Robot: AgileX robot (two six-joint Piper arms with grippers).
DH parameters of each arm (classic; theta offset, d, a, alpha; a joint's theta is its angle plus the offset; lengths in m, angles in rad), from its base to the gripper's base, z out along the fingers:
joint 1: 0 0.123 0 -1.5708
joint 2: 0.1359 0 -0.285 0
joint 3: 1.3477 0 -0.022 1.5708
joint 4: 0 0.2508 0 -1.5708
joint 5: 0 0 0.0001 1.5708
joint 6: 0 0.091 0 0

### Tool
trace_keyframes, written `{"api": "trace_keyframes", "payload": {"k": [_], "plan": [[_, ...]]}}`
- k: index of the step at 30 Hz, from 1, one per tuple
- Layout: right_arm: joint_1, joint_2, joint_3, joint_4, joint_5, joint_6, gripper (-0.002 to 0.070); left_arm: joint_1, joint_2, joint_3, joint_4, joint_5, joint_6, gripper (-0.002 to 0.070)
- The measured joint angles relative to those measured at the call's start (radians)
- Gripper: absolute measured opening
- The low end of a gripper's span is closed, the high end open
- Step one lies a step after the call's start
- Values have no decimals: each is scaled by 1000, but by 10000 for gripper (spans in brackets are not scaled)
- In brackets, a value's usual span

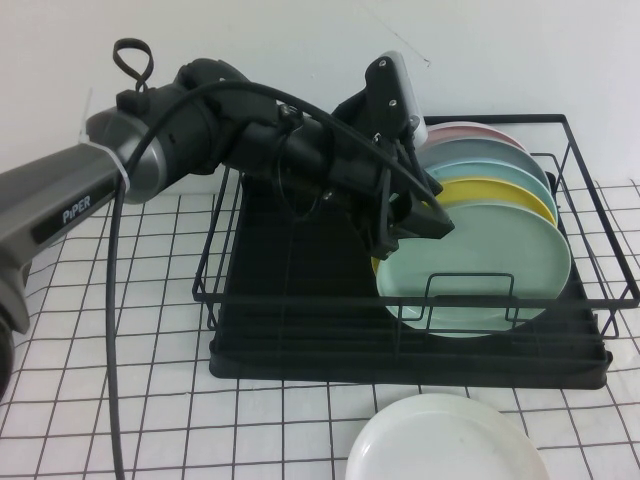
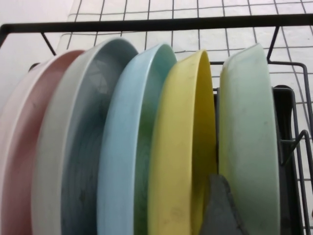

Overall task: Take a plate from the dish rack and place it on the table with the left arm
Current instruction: Grasp the plate from the shelf

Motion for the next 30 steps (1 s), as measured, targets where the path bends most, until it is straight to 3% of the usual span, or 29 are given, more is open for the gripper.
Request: {"api": "trace_keyframes", "payload": {"k": [20,23,25,30], "plan": [[0,0,0,0,0,0,-1,-1,70,-2,-54,-17,60,352],[0,0,0,0,0,0,-1,-2,73,-2,-62,-24,62,252],[0,0,0,0,0,0,-1,-2,75,-2,-67,-43,64,129],[0,0,0,0,0,0,-1,-2,74,-2,-71,-49,44,123]]}}
